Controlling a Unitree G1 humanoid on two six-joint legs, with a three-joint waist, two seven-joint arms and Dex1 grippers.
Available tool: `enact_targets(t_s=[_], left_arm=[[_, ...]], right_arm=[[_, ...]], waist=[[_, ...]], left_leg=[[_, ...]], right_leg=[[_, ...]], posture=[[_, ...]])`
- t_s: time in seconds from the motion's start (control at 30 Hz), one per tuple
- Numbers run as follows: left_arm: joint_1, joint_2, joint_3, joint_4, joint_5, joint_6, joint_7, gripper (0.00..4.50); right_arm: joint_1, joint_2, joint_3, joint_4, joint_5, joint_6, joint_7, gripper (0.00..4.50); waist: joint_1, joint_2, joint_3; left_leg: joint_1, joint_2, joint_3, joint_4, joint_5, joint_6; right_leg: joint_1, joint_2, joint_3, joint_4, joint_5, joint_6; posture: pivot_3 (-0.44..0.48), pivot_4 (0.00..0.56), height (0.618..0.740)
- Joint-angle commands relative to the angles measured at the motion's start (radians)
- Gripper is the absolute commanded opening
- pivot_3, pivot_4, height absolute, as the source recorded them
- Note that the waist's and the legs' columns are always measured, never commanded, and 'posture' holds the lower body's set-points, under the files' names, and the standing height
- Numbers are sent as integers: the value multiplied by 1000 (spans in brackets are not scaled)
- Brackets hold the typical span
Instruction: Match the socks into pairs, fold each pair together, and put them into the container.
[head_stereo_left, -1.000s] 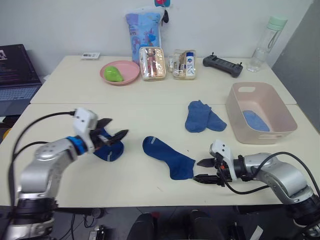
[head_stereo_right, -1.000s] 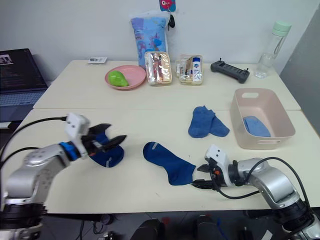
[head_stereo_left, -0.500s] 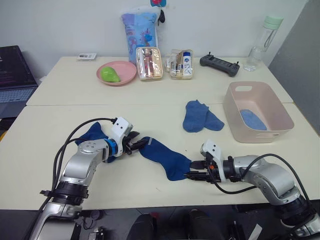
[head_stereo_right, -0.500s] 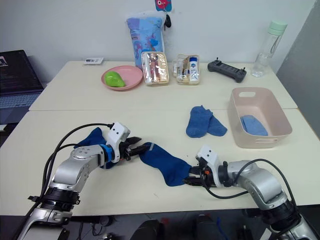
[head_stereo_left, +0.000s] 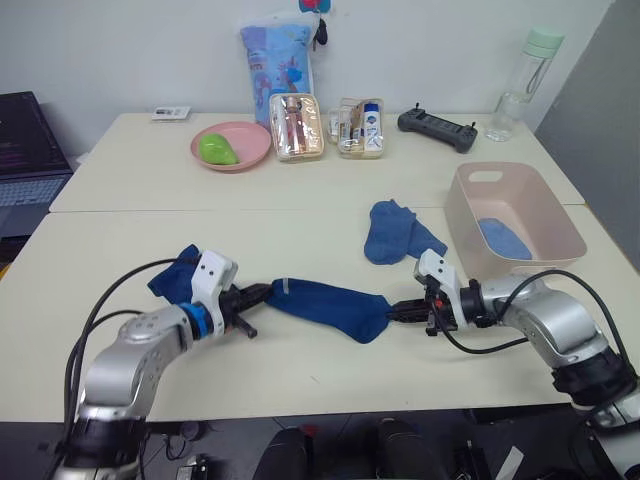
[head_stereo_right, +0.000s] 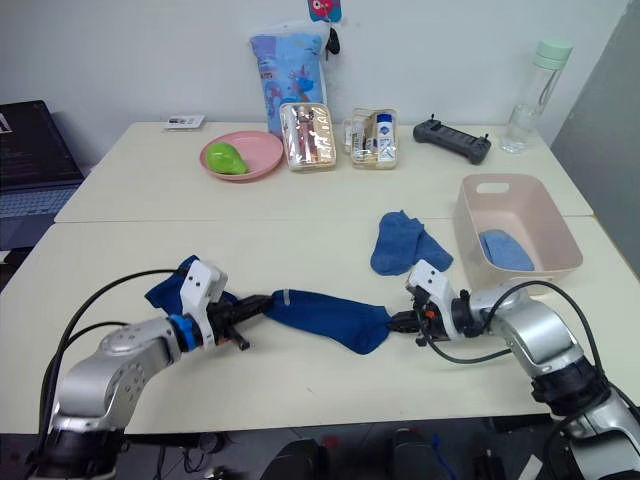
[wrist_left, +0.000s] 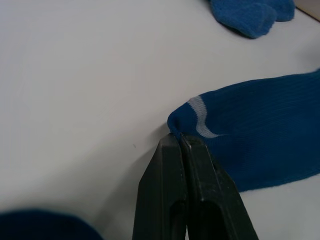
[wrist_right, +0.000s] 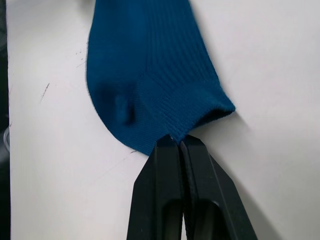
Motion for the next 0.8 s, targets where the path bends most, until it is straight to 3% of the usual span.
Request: enact_targets(t_s=[0.03, 0.27, 0.47, 0.6, 0.73, 0.8], left_arm=[[66, -24, 27, -152, -58, 42, 50, 20], [230, -125, 33, -307, -81, 49, 185, 20], [266, -180, 41, -303, -74, 5, 241, 20], [254, -187, 49, -298, -114, 20, 240, 20], [253, -150, 10, -226, -53, -24, 208, 20], [244, -141, 10, -200, -45, -42, 202, 627]], right_arm=[[-62, -10, 47, 41, -30, -65, 101, 0], [-240, -29, 178, 213, -167, -255, 328, 0], [-360, 32, 208, 394, -278, -394, 373, 0], [-395, 41, 222, 494, -334, -462, 426, 0], [-381, 69, 208, 522, -348, -487, 432, 0], [-373, 73, 196, 518, -352, -492, 430, 731]], waist=[[4, 0, 0], [3, 0, 0], [3, 0, 0], [6, 0, 0], [7, 0, 0], [7, 0, 0]], left_leg=[[0, 0, 0, 0, 0, 0], [0, -1, 0, 0, 0, 0], [0, 0, 0, 0, 0, 0], [0, 0, 0, 0, 0, 0], [0, -1, 0, 0, 0, 0], [0, -1, 0, 0, 0, 0]], right_leg=[[0, 0, 0, 0, 0, 0], [0, -1, 0, 0, 0, 0], [0, 0, 0, 0, 0, 0], [0, 0, 0, 0, 0, 0], [0, -1, 0, -1, 0, 0], [0, -1, 0, 0, 0, 0]], posture=[[0, 150, 740], [0, 150, 740], [0, 150, 740], [0, 150, 740], [0, 150, 740], [0, 150, 740]])
